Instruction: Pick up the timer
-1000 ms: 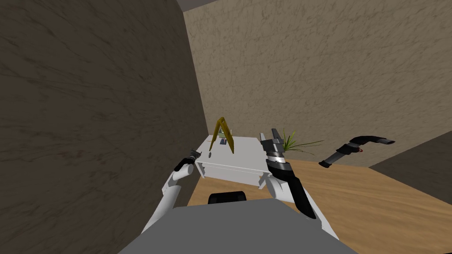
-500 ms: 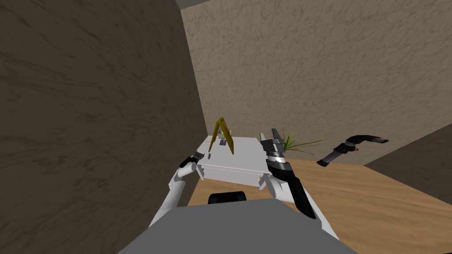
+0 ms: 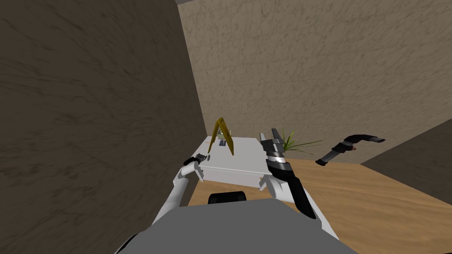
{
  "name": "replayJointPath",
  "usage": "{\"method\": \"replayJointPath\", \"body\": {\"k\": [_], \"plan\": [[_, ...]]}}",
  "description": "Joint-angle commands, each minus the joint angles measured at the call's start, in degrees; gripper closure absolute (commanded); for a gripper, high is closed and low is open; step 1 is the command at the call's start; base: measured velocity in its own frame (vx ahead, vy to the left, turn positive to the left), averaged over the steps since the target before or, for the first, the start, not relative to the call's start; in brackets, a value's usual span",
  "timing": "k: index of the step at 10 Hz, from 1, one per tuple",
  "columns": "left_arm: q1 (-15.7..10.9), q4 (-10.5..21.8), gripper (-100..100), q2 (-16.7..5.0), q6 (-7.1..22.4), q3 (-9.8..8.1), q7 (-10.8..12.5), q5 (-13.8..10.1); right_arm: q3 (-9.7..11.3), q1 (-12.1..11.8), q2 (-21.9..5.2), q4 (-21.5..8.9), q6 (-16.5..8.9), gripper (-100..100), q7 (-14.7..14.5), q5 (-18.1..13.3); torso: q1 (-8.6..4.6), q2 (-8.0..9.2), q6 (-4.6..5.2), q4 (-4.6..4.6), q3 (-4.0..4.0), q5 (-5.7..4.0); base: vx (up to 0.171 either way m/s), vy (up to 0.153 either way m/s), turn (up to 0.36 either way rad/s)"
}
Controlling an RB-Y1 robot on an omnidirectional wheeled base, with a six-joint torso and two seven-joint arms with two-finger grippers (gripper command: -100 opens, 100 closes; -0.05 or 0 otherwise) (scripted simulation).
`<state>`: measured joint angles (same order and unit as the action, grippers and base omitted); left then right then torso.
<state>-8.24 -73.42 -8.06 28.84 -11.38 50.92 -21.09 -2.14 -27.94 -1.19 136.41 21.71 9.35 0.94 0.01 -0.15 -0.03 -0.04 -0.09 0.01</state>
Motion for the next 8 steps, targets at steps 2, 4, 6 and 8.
{"method": "replayJointPath", "body": {"k": [2, 4, 6, 8], "plan": [[-1.35, 2.79, -100, 0.35, 1.71, 0.19, 2.1, -0.07, 0.0, 0.0, 0.0, 0.0, 0.0, 0, 0.0, 0.0, -0.01, -0.01, 0.01, 0.0, 0.0, 0.0, 0.032, 0.009, -0.027], [-3.37, 6.46, -100, 0.77, 4.76, 0.41, 5.51, -0.13, 0.0, 0.0, 0.0, 0.0, 0.0, 0, 0.0, 0.0, -0.01, -0.01, 0.01, 0.0, 0.0, 0.0, 0.045, 0.011, -0.034], [-4.27, 8.11, -100, 0.88, 6.14, 0.5, 7.06, -0.17, 0.0, 0.0, 0.0, 0.0, 0.0, 0, 0.0, 0.0, 0.05, -0.11, 0.0, -0.02, -0.06, 0.01, 0.053, 0.021, -0.024], [-5.84, 10.96, -100, 0.87, 8.55, 0.63, 9.75, -0.26, 0.0, 0.0, 0.0, 0.0, 0.0, 0, 0.0, 0.0, 0.0, 0.0, 0.0, 0.0, 0.0, 0.0, 0.035, 0.013, -0.022]]}}
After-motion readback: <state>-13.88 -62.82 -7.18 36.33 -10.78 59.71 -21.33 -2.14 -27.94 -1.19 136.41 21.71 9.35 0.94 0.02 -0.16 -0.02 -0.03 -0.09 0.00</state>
